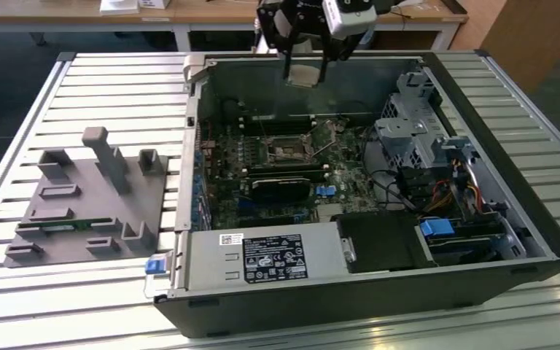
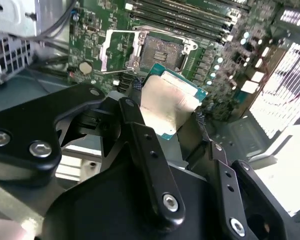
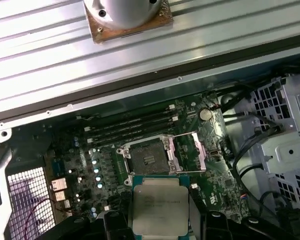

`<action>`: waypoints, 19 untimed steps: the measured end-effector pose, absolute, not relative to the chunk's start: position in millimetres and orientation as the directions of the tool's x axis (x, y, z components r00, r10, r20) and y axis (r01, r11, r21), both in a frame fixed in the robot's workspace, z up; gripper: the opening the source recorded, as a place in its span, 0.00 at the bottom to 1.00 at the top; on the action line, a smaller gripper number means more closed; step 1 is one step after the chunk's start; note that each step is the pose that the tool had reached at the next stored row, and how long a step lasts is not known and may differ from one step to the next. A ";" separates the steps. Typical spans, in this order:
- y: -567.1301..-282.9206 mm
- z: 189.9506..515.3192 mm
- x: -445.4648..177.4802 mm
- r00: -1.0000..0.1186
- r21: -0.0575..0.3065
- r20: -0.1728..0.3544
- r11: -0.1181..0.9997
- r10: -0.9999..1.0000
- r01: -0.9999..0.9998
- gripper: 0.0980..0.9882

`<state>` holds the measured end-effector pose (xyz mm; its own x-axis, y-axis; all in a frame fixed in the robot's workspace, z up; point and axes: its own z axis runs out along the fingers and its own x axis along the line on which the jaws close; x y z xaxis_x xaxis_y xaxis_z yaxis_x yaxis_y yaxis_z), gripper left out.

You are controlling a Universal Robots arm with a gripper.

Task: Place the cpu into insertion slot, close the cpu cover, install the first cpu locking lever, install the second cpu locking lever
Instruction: 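Place the cpu into insertion slot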

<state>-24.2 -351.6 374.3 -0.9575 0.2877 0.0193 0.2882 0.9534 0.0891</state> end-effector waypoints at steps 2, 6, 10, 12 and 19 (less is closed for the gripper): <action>-351.6 374.0 -24.2 -0.946 0.089 0.019 0.942 0.322 0.323 0.49; -351.6 373.5 -24.2 -0.920 0.089 0.019 0.916 0.390 0.390 0.49; -351.6 373.0 -24.2 -0.892 0.089 0.019 0.888 0.451 0.451 0.49; -351.6 372.8 -24.3 -0.877 0.089 0.019 0.873 0.480 0.479 0.49; -351.6 372.2 -24.7 -0.827 0.089 0.019 0.823 0.561 0.561 0.49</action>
